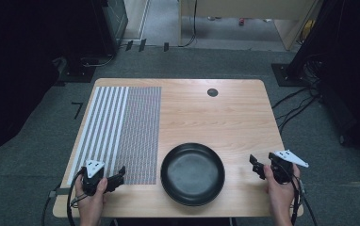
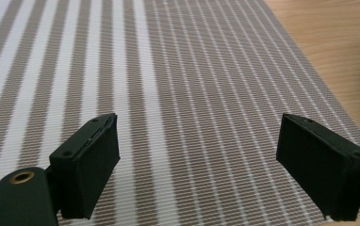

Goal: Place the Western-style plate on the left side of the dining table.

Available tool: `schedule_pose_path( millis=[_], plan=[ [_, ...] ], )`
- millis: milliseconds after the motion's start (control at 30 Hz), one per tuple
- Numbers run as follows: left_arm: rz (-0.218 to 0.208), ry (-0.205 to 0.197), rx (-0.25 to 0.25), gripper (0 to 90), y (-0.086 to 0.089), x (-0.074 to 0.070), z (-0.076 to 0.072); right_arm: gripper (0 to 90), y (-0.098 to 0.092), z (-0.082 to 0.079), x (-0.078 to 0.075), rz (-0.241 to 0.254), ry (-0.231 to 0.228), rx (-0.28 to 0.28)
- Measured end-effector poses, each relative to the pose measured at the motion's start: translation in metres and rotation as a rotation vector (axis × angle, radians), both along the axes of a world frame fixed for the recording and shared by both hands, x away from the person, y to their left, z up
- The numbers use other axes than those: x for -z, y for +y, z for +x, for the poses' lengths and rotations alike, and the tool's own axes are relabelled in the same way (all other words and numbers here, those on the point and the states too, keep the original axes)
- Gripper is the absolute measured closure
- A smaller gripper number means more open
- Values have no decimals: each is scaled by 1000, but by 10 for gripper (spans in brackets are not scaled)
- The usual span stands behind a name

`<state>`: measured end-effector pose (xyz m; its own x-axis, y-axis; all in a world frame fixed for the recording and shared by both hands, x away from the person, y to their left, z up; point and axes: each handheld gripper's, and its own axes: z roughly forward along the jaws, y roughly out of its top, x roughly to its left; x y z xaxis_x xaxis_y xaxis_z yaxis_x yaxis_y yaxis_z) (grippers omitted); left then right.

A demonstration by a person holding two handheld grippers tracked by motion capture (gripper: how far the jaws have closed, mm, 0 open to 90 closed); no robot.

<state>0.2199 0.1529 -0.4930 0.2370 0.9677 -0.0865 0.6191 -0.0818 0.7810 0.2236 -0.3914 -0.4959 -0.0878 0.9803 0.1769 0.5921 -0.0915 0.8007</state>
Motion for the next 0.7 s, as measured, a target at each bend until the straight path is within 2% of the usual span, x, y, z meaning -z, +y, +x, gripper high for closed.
schedule_pose_path(
  millis=[233,400,700],
  plan=[
    [-8,-3,33,137,-14,-2,0,194,8,-1,-2,16,-8,-19],
    [-16,-2,53,137,-23,-4,1,201,14,-2,-4,76,-9,-35],
    [-31,-1,100,137,-43,-5,1,216,27,-4,-8,115,-34,-79]
  ],
)
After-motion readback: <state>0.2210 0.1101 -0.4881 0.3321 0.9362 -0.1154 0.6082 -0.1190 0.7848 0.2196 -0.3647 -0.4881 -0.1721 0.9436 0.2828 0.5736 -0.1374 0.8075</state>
